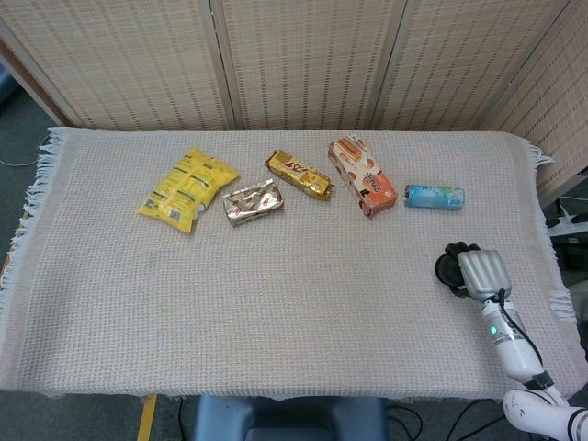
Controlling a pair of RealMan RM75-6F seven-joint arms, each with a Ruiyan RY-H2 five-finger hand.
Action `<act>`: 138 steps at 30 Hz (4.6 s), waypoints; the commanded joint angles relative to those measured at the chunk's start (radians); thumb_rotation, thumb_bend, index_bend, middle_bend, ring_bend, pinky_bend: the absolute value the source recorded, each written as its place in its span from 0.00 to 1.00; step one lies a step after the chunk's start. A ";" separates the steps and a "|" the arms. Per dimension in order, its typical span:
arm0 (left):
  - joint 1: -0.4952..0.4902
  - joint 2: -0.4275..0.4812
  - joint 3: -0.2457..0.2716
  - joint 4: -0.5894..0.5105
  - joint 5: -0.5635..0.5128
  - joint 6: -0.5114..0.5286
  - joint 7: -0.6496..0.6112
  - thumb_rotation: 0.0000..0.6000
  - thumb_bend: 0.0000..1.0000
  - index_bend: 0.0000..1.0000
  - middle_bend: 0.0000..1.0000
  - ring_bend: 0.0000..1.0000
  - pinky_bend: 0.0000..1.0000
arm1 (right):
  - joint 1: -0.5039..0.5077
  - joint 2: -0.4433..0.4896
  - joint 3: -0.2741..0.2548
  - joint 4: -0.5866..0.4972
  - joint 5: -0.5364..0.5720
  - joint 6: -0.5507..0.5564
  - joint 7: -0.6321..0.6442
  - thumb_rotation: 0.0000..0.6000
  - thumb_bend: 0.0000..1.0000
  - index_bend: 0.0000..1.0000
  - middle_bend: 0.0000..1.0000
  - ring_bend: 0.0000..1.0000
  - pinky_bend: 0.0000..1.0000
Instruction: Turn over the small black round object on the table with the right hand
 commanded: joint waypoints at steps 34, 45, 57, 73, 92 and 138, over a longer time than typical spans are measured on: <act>0.000 0.006 0.004 -0.001 0.004 -0.005 -0.012 1.00 0.53 0.52 0.15 0.19 0.53 | 0.114 0.023 -0.022 0.022 0.109 -0.284 0.228 1.00 0.27 0.62 0.14 0.05 0.39; 0.000 0.006 0.004 -0.001 0.004 -0.004 -0.012 1.00 0.53 0.53 0.16 0.19 0.53 | 0.124 0.051 -0.044 0.011 0.107 -0.324 0.232 1.00 0.20 0.24 0.00 0.00 0.01; -0.001 0.007 0.003 0.000 0.002 -0.007 -0.014 1.00 0.53 0.52 0.16 0.19 0.53 | 0.123 0.075 -0.052 -0.013 0.094 -0.307 0.240 1.00 0.13 0.00 0.00 0.00 0.00; -0.003 0.008 0.003 -0.004 -0.004 -0.016 -0.007 1.00 0.53 0.52 0.16 0.19 0.53 | 0.094 0.046 -0.058 -0.027 0.118 -0.206 0.156 1.00 0.13 0.29 0.26 0.25 0.24; -0.002 0.009 0.003 -0.006 -0.003 -0.014 -0.008 1.00 0.53 0.53 0.16 0.19 0.53 | 0.054 0.027 -0.039 -0.046 0.061 -0.081 0.161 1.00 0.13 0.39 0.31 0.30 0.28; -0.003 0.010 0.005 -0.010 -0.002 -0.017 -0.001 1.00 0.53 0.53 0.16 0.19 0.53 | -0.130 0.246 -0.102 -0.309 0.060 0.144 0.047 1.00 0.10 0.00 0.00 0.00 0.08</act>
